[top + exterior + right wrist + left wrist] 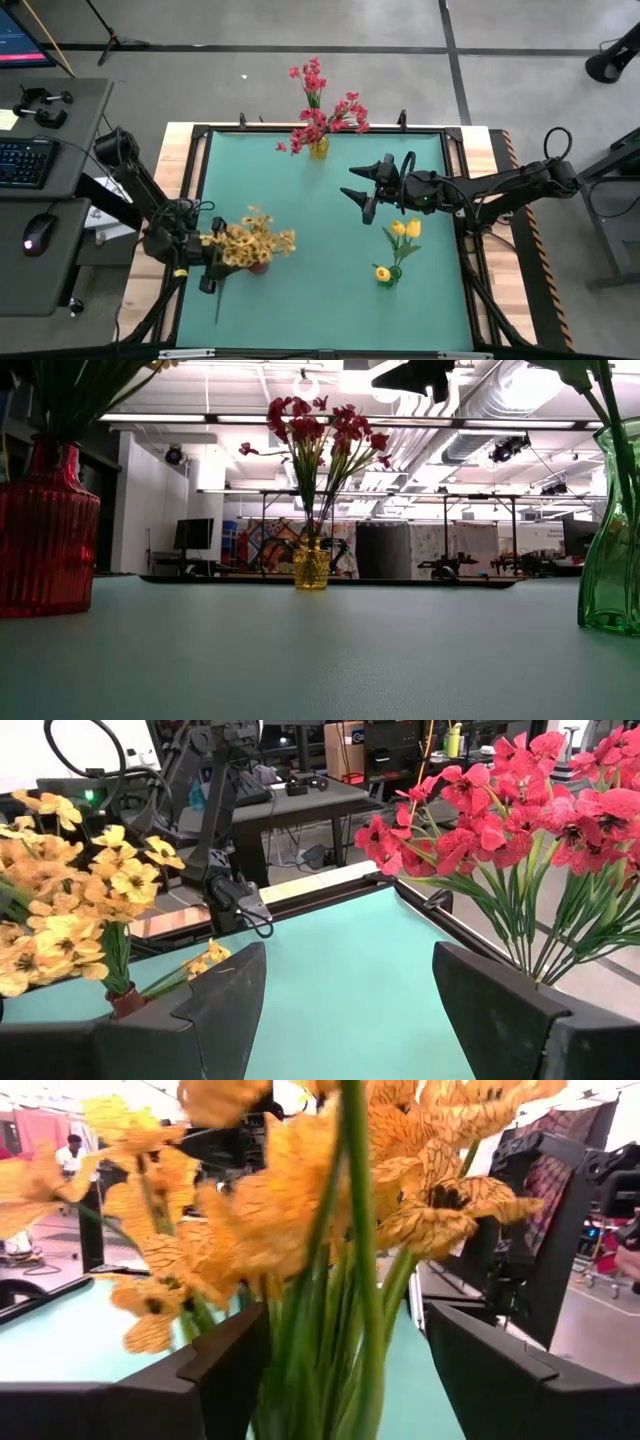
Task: Sort flowers into vase by color
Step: Put the right yellow flowers into the red vase
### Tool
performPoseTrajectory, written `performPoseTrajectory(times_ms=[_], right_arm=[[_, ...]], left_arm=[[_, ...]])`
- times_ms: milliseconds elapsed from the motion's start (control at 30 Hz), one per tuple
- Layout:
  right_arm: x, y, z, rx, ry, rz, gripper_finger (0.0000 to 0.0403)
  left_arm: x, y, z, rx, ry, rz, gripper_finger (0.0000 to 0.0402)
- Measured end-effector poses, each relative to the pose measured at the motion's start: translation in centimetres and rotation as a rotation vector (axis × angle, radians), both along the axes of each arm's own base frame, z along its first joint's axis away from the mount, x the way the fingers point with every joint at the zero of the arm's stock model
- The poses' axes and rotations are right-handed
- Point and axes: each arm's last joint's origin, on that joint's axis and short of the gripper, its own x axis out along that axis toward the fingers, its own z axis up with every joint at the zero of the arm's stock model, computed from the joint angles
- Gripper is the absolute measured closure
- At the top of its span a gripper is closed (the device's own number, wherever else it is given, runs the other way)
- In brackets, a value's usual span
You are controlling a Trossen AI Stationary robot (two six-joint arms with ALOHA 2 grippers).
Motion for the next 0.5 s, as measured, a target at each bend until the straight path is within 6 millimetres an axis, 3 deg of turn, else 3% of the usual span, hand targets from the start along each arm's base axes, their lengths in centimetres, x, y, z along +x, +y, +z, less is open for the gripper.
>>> performPoseTrajectory(times_ms=[500], right_arm=[[0.0, 0.0, 0.0, 0.009, -0.004, -0.001, 0.0128]], left_arm=[[-3.0, 0.8, 1.9, -0.017, -0.011, -0.044, 0.0141]])
